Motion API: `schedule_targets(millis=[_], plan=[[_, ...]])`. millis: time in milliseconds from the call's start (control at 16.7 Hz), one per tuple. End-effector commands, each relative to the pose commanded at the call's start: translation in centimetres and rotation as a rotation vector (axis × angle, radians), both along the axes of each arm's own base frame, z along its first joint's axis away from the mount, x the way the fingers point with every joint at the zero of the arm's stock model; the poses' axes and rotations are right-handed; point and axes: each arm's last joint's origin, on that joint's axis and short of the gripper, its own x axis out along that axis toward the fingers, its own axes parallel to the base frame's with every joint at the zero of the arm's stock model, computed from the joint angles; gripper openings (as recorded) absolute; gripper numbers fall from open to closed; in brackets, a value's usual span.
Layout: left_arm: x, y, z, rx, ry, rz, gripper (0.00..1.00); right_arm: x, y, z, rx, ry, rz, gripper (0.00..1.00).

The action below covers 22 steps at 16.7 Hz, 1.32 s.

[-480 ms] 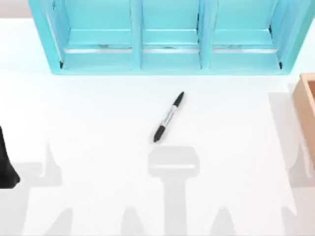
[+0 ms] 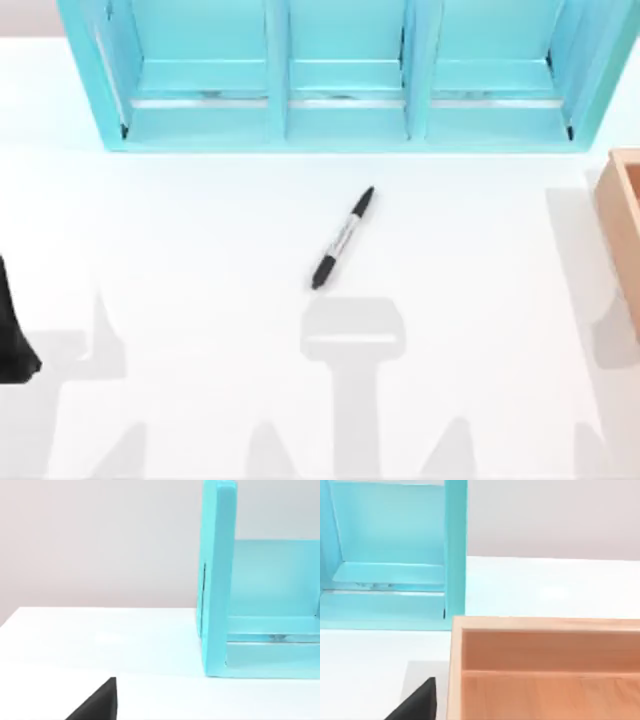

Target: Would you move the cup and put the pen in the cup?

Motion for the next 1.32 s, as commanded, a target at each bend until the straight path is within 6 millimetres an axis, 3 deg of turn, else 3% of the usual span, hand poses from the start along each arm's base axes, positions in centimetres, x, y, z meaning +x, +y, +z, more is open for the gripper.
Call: schedule_targets(millis=[240,480,900,1140,1320], plan=[[0.0,0.0,0.0,0.0,0.0,0.0,1.0,2.6,-1.1,4.4,-0.04,0.295,-0.051,1.0],[0.0,0.0,0.0,0.0,0.0,0.0,1.0,7.9,-3.3,6.9,-0.052,0.676,-0.078,1.0],[0.0,0.0,0.0,0.0,0.0,0.0,1.0,17.1,-8.8,6.4,0.013,1.21,-0.047,1.0],[0.0,0.0,0.0,0.0,0.0,0.0,1.0,19.9,-11.1,5.5,0.061,1.348,-0.017,1.0],[0.0,0.0,0.0,0.0,0.0,0.0,1.0,20.7,-11.8,5.1,0.078,1.385,-0.006,1.0]])
